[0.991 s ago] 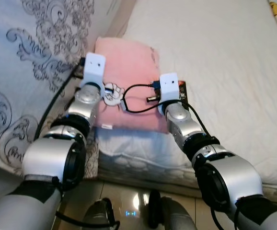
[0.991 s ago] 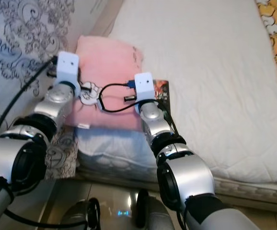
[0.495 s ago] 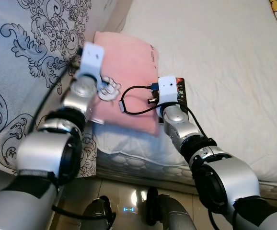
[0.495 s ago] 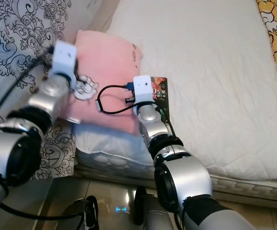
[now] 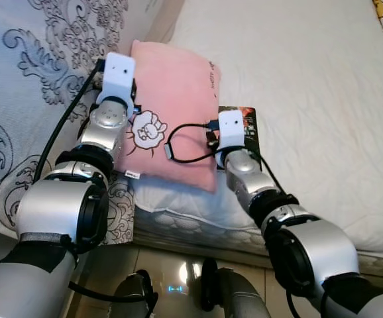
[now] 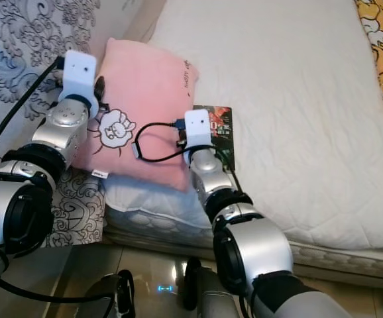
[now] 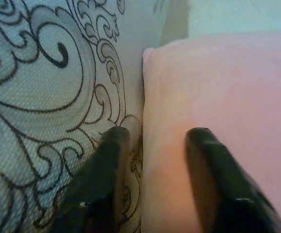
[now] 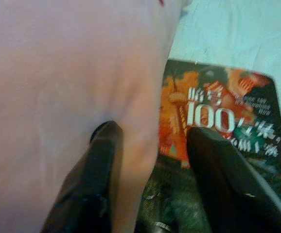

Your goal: Clean up the room

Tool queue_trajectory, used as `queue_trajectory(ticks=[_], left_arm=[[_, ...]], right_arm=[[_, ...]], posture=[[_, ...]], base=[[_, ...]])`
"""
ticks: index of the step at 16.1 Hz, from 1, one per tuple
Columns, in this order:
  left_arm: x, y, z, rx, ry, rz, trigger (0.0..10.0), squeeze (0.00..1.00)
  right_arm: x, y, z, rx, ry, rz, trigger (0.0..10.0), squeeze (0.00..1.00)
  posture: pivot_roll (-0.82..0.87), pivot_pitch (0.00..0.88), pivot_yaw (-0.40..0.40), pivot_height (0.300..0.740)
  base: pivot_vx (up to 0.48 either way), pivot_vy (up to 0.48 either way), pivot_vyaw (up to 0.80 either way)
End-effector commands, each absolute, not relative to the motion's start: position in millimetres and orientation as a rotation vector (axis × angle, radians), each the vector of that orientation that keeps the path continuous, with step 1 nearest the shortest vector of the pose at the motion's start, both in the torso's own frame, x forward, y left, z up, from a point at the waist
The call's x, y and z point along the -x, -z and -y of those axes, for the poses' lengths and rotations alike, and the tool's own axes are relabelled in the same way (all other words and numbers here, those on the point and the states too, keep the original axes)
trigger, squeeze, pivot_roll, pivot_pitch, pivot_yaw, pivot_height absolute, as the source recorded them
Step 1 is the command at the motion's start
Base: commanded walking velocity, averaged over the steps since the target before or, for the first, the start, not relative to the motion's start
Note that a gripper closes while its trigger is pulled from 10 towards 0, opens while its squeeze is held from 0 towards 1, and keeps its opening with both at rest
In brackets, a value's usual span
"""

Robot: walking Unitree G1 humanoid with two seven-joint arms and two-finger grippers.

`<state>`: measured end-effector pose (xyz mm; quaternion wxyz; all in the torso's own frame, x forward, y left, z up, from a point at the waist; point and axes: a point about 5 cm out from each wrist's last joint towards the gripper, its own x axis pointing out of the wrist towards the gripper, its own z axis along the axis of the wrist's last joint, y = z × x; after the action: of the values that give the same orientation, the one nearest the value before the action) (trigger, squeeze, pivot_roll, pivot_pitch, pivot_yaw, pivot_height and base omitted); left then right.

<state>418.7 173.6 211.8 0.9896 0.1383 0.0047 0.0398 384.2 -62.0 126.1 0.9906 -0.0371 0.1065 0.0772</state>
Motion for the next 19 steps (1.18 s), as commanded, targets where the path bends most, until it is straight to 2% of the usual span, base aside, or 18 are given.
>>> queue_trajectory(ticks=[1,3,6,7,9,11,16,17,19], left_arm=[[-420,-222,-170,-0.261,-0.059,0.047,10.0,1.00],[-419,-216,-155,-0.332,0.022,0.056,10.0,1.00],[-417,-206,-140,-0.276,0.099,0.053,10.0,1.00],[-413,-196,-134,-0.278,0.128,0.050,10.0,1.00],[-410,-188,-134,-0.263,0.154,0.046,10.0,1.00],[-409,-193,-146,-0.229,0.147,0.090,10.0,1.00],[-400,-209,-165,-0.243,0.098,0.253,10.0,1.00],[-376,-200,-180,-0.231,0.019,0.298,10.0,1.00],[-362,-194,-183,-0.217,-0.002,0.311,10.0,1.00]], right_arm=[[-388,-138,61,0.089,-0.169,-0.156,10.0,1.00],[-390,-144,61,0.060,-0.165,-0.109,10.0,1.00],[-386,-146,55,-0.012,-0.188,-0.047,10.0,1.00],[-383,-145,54,-0.077,-0.194,-0.027,10.0,1.00],[-382,-149,59,-0.114,-0.181,0.012,10.0,1.00],[-384,-156,67,-0.103,-0.164,0.071,10.0,1.00],[-365,-164,87,-0.069,-0.146,0.207,10.0,1.00],[-352,-148,109,-0.041,-0.108,0.190,10.0,1.00],[-349,-135,120,-0.026,-0.085,0.156,10.0,1.00]], posture=[[-0.13,0.262,-0.085,0.740],[-0.12,0.256,-0.081,0.740],[-0.11,0.227,-0.071,0.740],[-0.09,0.192,-0.066,0.740],[-0.09,0.160,-0.061,0.740],[-0.07,0.092,-0.048,0.740],[-0.04,0.001,-0.032,0.740],[-0.04,0.000,-0.035,0.740],[-0.03,0.000,-0.042,0.740]], base=[[0.000,0.000,0.00],[0.000,0.000,0.00],[0.000,0.000,0.00],[0.000,0.000,0.00],[0.000,0.000,0.00],[0.000,0.000,0.00],[0.000,0.000,0.00],[0.000,0.000,0.00],[0.000,0.000,0.00]])
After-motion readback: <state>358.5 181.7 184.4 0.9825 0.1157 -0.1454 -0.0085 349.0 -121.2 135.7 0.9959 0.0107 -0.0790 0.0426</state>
